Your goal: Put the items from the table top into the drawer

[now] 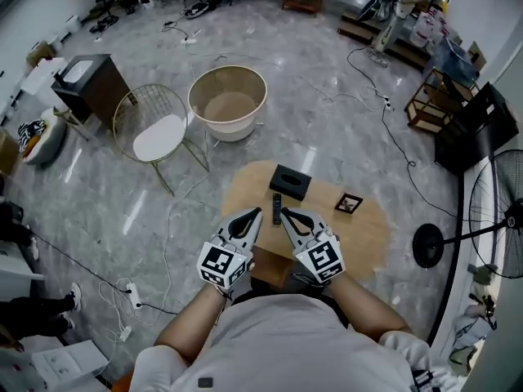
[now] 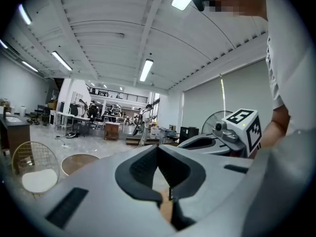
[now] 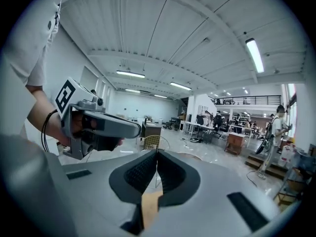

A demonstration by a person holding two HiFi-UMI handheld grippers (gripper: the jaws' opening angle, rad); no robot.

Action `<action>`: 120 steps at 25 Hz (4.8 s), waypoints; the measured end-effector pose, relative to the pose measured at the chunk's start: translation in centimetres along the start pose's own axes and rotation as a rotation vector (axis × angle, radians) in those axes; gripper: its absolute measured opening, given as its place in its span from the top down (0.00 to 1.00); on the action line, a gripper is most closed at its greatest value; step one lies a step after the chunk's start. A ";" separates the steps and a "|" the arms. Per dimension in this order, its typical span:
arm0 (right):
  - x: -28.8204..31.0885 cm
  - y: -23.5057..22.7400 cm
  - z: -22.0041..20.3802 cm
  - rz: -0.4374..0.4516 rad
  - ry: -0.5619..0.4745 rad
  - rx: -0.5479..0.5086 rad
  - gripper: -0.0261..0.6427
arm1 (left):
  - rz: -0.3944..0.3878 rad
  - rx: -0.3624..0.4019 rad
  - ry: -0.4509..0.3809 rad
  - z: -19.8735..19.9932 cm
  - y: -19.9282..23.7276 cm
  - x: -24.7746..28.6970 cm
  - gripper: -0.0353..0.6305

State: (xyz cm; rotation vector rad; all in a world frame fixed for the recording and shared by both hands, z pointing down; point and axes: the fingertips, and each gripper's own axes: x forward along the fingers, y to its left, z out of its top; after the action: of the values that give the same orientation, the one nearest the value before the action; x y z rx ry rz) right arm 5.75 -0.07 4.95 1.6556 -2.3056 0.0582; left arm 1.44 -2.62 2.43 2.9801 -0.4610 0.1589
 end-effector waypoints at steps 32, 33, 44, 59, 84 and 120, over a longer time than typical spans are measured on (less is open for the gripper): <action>-17.9 1.8 -0.6 -0.167 -0.074 0.026 0.92 | -0.076 0.103 -0.062 3.0 -14.4 -2.3 0.93; -18.1 1.9 -0.7 -0.171 -0.072 0.024 0.92 | -0.085 0.105 -0.064 3.0 -14.5 -2.2 0.93; -14.8 1.1 -1.0 -0.266 -0.054 0.096 0.92 | -0.171 0.121 -0.034 2.4 -11.2 -1.3 0.93; -4.0 -4.1 -6.9 -0.375 0.032 0.275 0.89 | -0.213 0.071 0.088 -2.7 -0.1 2.3 0.93; 15.9 -5.3 -41.3 -0.362 0.407 0.549 0.68 | -0.229 -0.091 0.348 -32.4 14.3 13.0 0.93; 25.4 -2.2 -63.4 -0.336 0.672 0.597 0.81 | -0.248 -0.195 0.496 -49.3 19.9 14.9 0.93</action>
State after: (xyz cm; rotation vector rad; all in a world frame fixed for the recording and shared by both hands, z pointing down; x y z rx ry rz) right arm 14.29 -11.10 71.88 1.8641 -1.5517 1.1285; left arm 5.28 -19.17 54.98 2.6402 -0.0442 0.7532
